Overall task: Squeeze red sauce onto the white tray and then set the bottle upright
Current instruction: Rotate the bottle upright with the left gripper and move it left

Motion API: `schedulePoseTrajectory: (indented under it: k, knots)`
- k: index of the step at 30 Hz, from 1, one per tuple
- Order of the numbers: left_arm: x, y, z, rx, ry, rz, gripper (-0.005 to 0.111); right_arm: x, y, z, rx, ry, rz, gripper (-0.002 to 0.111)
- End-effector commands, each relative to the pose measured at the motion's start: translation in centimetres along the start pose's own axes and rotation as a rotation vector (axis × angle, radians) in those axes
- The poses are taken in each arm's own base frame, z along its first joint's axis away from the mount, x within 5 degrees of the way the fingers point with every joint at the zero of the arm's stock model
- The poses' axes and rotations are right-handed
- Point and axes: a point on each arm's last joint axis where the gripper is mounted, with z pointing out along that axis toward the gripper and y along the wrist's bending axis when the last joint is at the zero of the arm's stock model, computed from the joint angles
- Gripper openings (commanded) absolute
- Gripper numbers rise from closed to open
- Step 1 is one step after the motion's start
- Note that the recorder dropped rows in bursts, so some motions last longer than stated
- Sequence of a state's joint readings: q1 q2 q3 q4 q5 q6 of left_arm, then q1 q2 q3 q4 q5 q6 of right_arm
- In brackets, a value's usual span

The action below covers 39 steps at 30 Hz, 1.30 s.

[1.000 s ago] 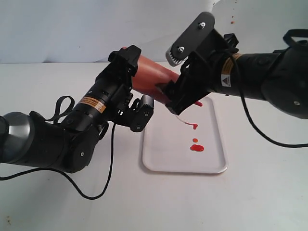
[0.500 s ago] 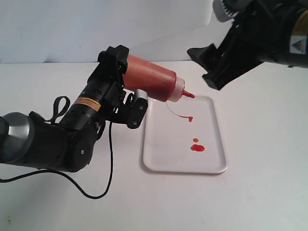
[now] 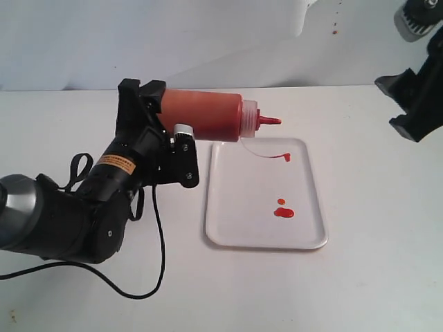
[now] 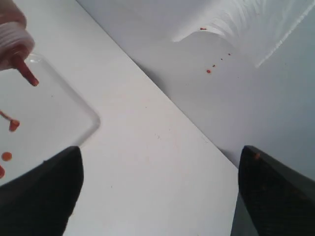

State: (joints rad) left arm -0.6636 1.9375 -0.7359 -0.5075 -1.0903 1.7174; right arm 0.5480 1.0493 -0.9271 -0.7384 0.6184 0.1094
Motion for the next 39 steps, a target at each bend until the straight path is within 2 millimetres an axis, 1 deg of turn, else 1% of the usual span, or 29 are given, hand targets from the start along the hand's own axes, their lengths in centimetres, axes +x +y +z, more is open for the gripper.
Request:
schedulePoseTrajectory:
  k: [1, 5, 10, 13, 17, 22, 26, 29, 33, 39]
  knots:
    - [0.1, 0.3, -0.7, -0.047, -0.036, -0.148, 0.0, 0.0, -0.3, -0.5, 0.018, -0.015, 0.045, 0.075]
    - [-0.1, -0.4, -1.5, -0.007, -0.105, -0.277, 0.0, 0.2, -0.3, -0.5, 0.022, 0.009, 0.058, 0.072]
    - [0.3, -1.1, -2.2, 0.021, -0.099, -0.43, 0.0, 0.3, -0.3, -0.5, 0.023, 0.013, 0.093, 0.069]
    - [0.5, -1.3, -2.9, 0.014, -0.119, -0.558, 0.0, 0.3, -0.3, -0.5, 0.024, 0.017, 0.114, 0.068]
    - [0.7, -2.4, -4.4, 0.103, -0.159, -0.717, 0.0, 0.3, -0.3, -0.5, 0.024, 0.017, 0.145, 0.068]
    - [1.4, -3.2, -5.2, 0.166, -0.134, -0.948, 0.0, 0.3, -0.2, -0.5, 0.014, 0.015, 0.17, 0.068]
    - [3.1, -3.7, -5.5, 0.267, -0.176, -1.114, 0.0, 0.3, 0.1, -0.4, -0.014, 0.012, 0.201, 0.068]
    - [4.4, -3.7, -5.4, 0.342, -0.22, -1.209, 0.0, 0.6, 0.9, 0.0, -0.046, -0.014, 0.202, 0.068]
    - [5.8, -3.7, -5.5, 0.463, -0.331, -1.208, 0.0, 1.1, 2.4, 0.7, -0.108, -0.068, 0.207, 0.068]
    - [9.8, -3.4, -5.4, 0.501, -0.32, -1.282, 0.0, 1.1, 3.6, 1.0, -0.185, -0.14, 0.285, 0.068]
